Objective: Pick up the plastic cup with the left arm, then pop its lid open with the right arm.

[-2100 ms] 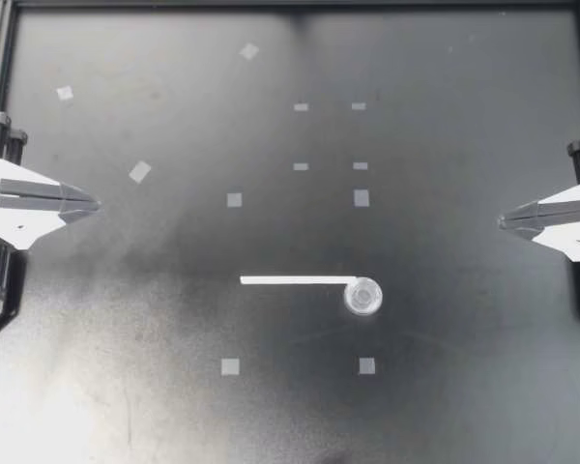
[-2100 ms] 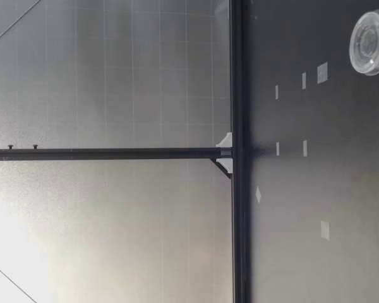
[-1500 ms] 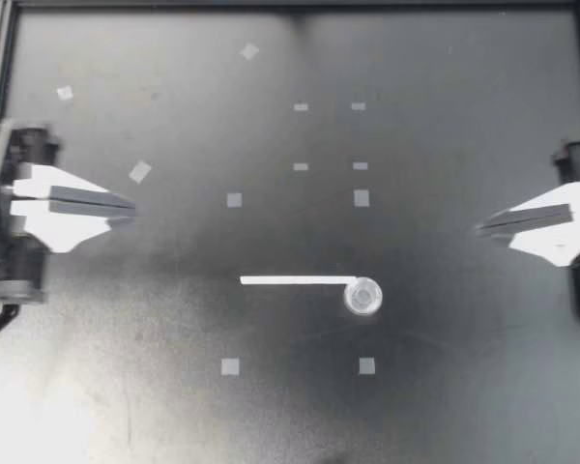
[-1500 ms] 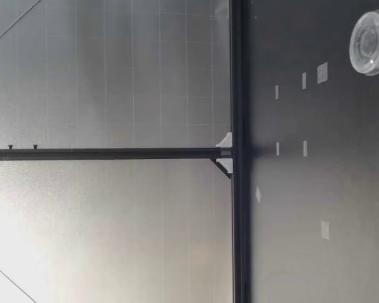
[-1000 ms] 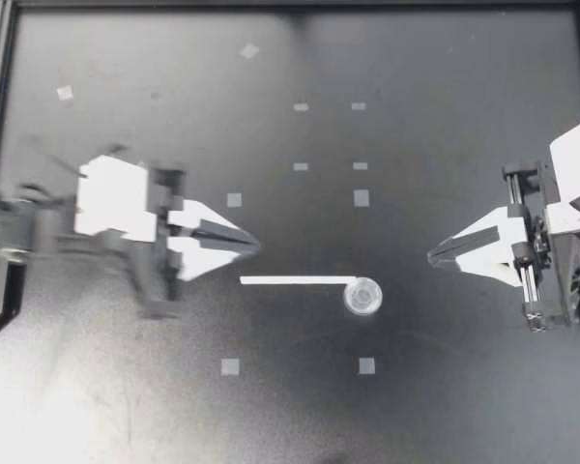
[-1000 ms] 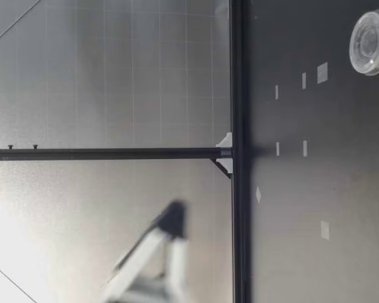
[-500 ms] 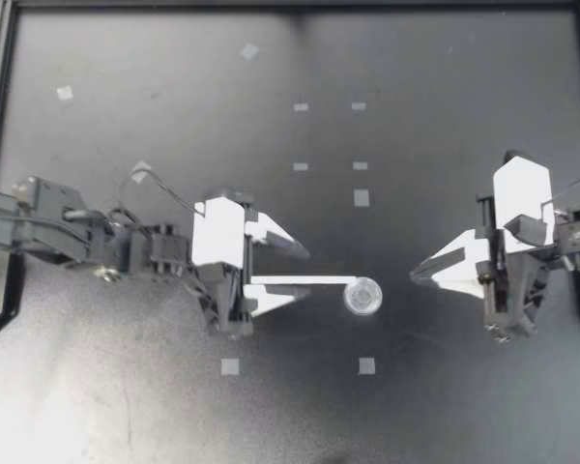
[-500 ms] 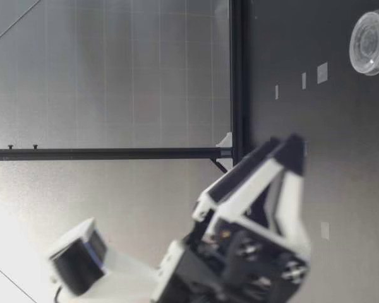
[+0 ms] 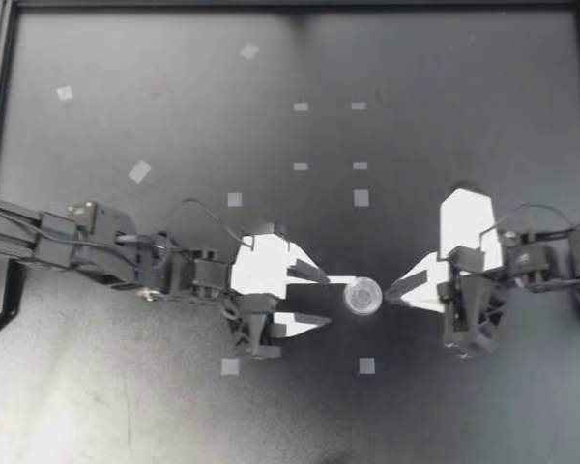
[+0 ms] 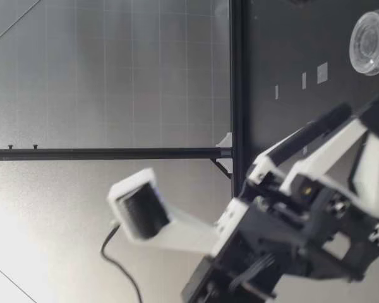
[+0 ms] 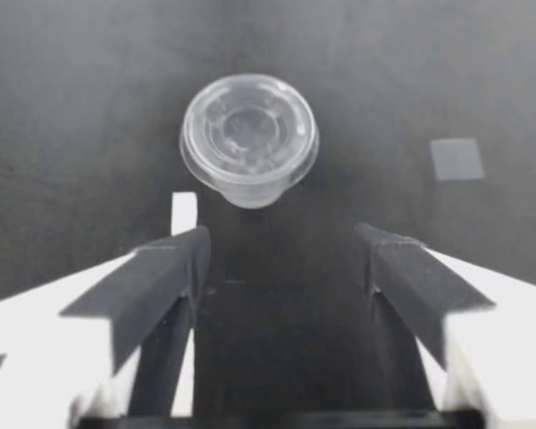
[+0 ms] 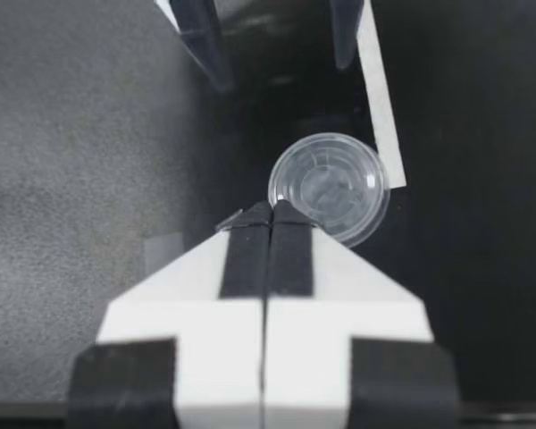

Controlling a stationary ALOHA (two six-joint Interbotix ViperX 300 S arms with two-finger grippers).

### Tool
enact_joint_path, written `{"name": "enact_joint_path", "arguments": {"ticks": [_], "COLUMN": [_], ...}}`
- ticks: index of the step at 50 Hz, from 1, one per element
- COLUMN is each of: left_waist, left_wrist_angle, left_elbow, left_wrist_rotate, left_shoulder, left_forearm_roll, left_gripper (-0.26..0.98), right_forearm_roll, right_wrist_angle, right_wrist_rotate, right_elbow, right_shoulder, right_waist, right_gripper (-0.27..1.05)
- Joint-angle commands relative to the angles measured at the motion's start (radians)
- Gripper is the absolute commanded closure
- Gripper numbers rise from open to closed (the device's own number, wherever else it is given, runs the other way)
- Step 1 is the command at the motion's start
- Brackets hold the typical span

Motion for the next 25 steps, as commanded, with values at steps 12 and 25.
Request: {"name": "enact_joint_path", "arguments": {"ticks": [12, 25], "left_waist": [0.003, 0.028], "left_wrist_angle": [0.032, 0.025], "left_elbow": [-0.081, -0.107], "left_wrist_rotate": [0.003, 0.005], "left_shoulder": [0.041, 0.067], "left_forearm_roll": [0.002, 0.002], "left_gripper": [0.14, 0.14], "right_forearm_roll": [-0.003, -0.003], "right_wrist_angle": [-0.041, -0.046], "right_wrist_rotate": [-0.002, -0.003], "right_elbow": [-0.040, -0.034], "right_shoulder": [0.063, 0.072], "right_waist": [0.008, 0.008], "right_gripper": [0.85, 0.85]}}
